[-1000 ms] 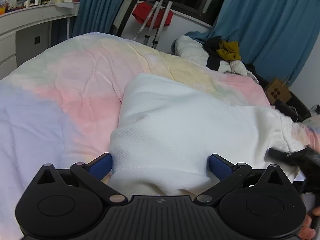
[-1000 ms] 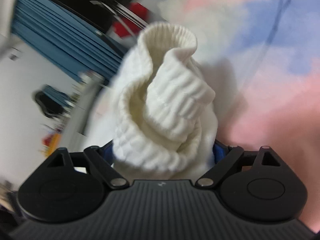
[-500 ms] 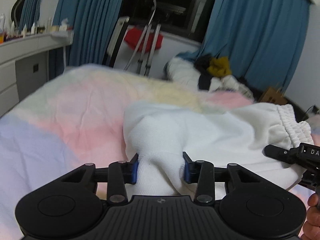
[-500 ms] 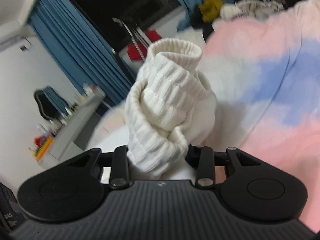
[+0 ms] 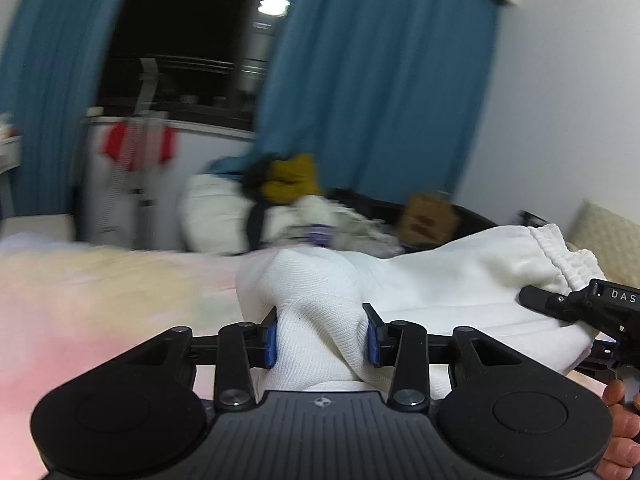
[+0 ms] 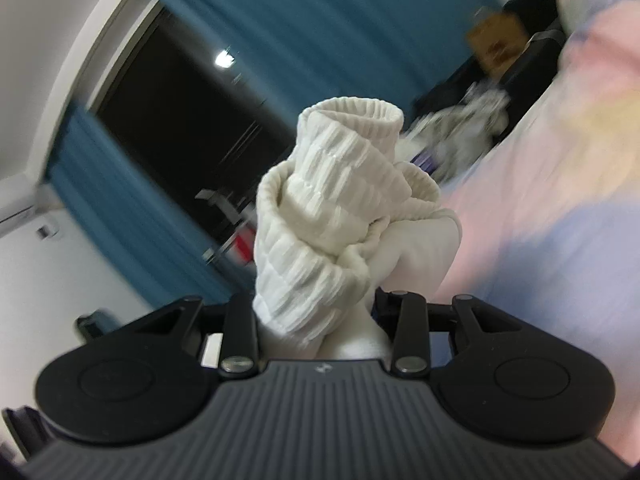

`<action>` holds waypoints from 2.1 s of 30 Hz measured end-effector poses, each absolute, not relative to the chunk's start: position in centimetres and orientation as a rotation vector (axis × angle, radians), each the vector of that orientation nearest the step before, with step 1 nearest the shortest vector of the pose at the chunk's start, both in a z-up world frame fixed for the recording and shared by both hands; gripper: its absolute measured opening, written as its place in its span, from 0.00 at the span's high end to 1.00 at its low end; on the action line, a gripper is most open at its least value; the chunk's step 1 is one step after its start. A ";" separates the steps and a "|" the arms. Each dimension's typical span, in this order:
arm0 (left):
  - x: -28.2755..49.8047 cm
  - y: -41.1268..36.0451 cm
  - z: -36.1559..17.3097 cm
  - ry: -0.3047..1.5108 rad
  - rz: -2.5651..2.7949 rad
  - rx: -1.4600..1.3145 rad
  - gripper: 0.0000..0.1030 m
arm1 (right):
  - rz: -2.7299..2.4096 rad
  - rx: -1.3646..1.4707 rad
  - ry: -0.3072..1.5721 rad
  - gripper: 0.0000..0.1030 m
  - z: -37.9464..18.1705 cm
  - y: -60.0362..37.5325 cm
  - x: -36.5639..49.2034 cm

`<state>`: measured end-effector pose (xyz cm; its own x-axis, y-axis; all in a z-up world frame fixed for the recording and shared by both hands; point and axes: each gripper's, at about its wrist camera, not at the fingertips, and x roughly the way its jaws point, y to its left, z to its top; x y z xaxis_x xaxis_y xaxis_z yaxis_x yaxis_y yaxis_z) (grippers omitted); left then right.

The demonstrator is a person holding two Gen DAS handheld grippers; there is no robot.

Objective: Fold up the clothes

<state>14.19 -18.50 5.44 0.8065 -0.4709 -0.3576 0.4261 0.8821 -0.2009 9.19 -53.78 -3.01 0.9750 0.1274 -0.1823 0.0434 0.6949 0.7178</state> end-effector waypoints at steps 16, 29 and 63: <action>26.8 -44.1 -9.0 0.606 -0.743 -0.017 0.59 | -0.275 0.810 0.300 0.63 -15.8 -71.5 14.0; 25.1 -40.0 -12.9 0.638 -0.762 0.060 0.37 | -0.342 0.948 0.430 0.50 -22.2 -72.6 11.3; -4.9 -16.2 9.0 0.347 -0.672 0.060 0.04 | -0.330 0.295 0.289 0.44 -1.6 -43.8 -8.4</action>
